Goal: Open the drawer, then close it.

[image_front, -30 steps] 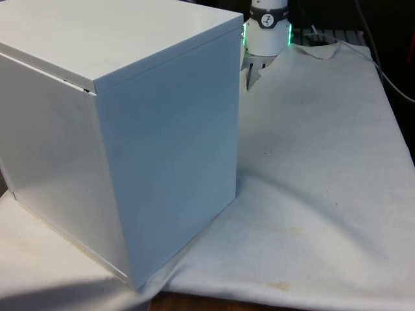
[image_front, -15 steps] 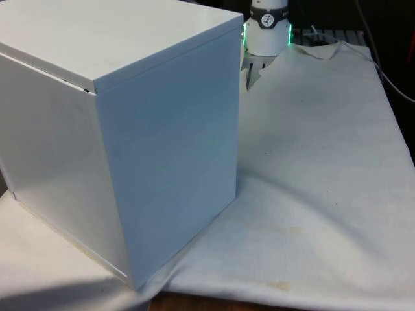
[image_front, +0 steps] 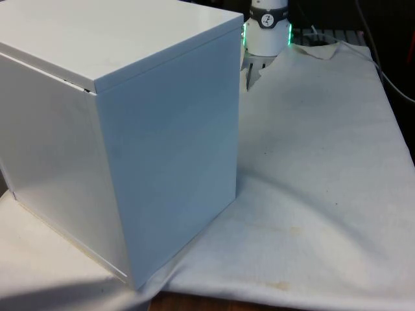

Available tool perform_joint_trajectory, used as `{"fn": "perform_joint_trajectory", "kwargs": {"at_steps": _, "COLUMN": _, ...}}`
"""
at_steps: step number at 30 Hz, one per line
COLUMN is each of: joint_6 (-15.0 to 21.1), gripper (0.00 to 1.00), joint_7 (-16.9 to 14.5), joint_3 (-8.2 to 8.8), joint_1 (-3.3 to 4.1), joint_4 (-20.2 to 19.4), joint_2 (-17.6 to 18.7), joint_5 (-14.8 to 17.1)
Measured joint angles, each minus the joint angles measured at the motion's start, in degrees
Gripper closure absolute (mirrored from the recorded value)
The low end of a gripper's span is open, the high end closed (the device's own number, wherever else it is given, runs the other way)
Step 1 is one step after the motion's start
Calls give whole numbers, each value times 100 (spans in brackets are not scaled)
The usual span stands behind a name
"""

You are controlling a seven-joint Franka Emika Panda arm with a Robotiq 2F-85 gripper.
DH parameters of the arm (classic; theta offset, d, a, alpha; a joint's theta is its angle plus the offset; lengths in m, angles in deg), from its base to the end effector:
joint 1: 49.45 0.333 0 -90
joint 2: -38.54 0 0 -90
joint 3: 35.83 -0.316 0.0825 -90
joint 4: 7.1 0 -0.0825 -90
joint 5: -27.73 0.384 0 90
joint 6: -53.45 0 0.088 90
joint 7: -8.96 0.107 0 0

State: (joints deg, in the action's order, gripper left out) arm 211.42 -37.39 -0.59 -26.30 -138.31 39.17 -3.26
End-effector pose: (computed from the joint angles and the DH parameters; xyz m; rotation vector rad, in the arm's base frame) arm 0.5415 -0.0938 0.3926 2.2727 1.3270 0.3109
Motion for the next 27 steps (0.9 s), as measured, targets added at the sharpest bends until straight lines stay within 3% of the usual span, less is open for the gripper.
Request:
{"fn": "perform_joint_trajectory", "kwargs": {"at_steps": 1, "joint_6": 29, "gripper": 27, "joint_7": -6, "joint_3": 0, "joint_1": -6, "joint_4": 11, "joint_2": 0, "joint_5": 0}}
{"fn": "perform_joint_trajectory", "kwargs": {"at_steps": 3, "joint_6": 74, "gripper": 37, "joint_7": -6, "joint_3": 11, "joint_1": -6, "joint_4": 23, "joint_2": 0, "joint_5": 0}}
{"fn": "perform_joint_trajectory", "kwargs": {"at_steps": 6, "joint_6": 86, "gripper": 60, "joint_7": -6, "joint_3": 17, "joint_1": -6, "joint_4": 17, "joint_2": 17, "joint_5": 0}}
{"fn": "perform_joint_trajectory", "kwargs": {"at_steps": 10, "joint_6": 115, "gripper": 78, "joint_7": -6, "joint_3": 23, "joint_1": -11, "joint_4": 40, "joint_2": 17, "joint_5": 0}}
{"fn": "perform_joint_trajectory", "kwargs": {"at_steps": 12, "joint_6": 115, "gripper": 82, "joint_7": -6, "joint_3": 23, "joint_1": -11, "joint_4": 40, "joint_2": 17, "joint_5": 0}}
{"fn": "perform_joint_trajectory", "kwargs": {"at_steps": 15, "joint_6": 120, "gripper": 100, "joint_7": -6, "joint_3": 29, "joint_1": -11, "joint_4": 52, "joint_2": 6, "joint_5": 0}}
{"fn": "perform_joint_trajectory", "kwargs": {"at_steps": 27, "joint_6": -103, "gripper": 100, "joint_7": -143, "joint_3": 34, "joint_1": 0, "joint_4": -69, "joint_2": -447, "joint_5": 0}}
